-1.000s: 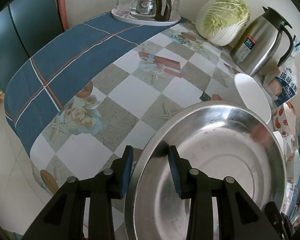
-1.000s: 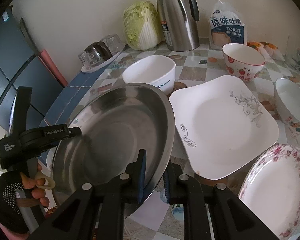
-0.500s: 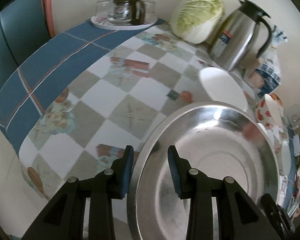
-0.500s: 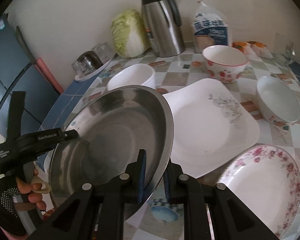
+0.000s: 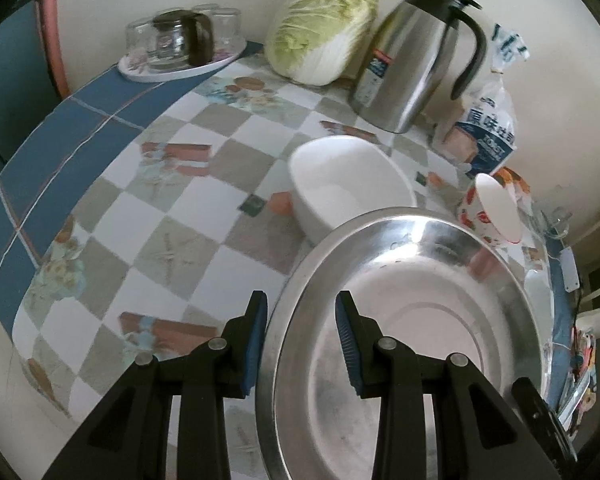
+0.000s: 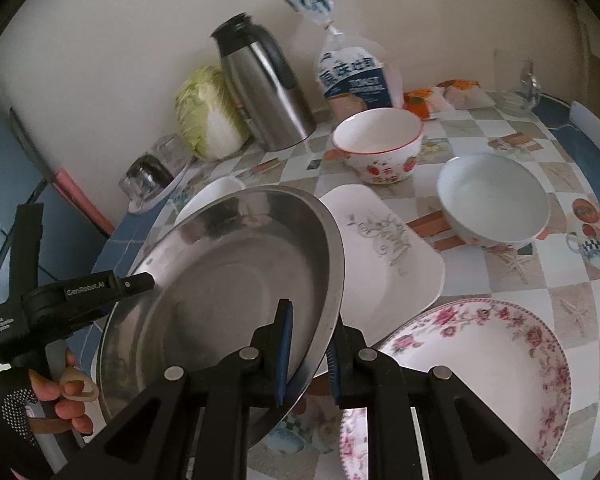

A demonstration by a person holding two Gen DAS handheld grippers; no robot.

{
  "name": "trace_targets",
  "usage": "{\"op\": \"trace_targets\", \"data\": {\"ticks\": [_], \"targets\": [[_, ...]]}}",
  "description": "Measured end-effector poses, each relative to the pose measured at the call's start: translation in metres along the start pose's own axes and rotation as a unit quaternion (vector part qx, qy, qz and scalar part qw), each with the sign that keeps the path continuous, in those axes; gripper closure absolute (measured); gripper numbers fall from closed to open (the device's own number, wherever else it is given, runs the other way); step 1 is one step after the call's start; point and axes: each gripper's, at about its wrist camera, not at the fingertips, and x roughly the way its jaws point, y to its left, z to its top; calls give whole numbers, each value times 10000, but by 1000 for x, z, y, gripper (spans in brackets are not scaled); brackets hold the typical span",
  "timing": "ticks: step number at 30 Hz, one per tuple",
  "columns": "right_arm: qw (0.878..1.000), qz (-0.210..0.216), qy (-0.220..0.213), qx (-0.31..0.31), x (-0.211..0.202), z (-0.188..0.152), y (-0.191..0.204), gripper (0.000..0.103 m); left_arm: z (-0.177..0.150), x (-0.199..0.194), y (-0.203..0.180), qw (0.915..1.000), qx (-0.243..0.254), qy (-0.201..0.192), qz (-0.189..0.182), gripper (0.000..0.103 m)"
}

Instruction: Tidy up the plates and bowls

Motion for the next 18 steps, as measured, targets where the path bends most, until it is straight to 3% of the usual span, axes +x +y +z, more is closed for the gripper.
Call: {"op": "trace_targets", "data": {"ticks": [10,18], "targets": [[9985,-298,-146,442,0,10,-38,86,12,15,-50,9991,402,54,-158,66],[9963,-497,-159,677,8,12,-60,86,13,34,-66,9978,545,188,-317,67]]}}
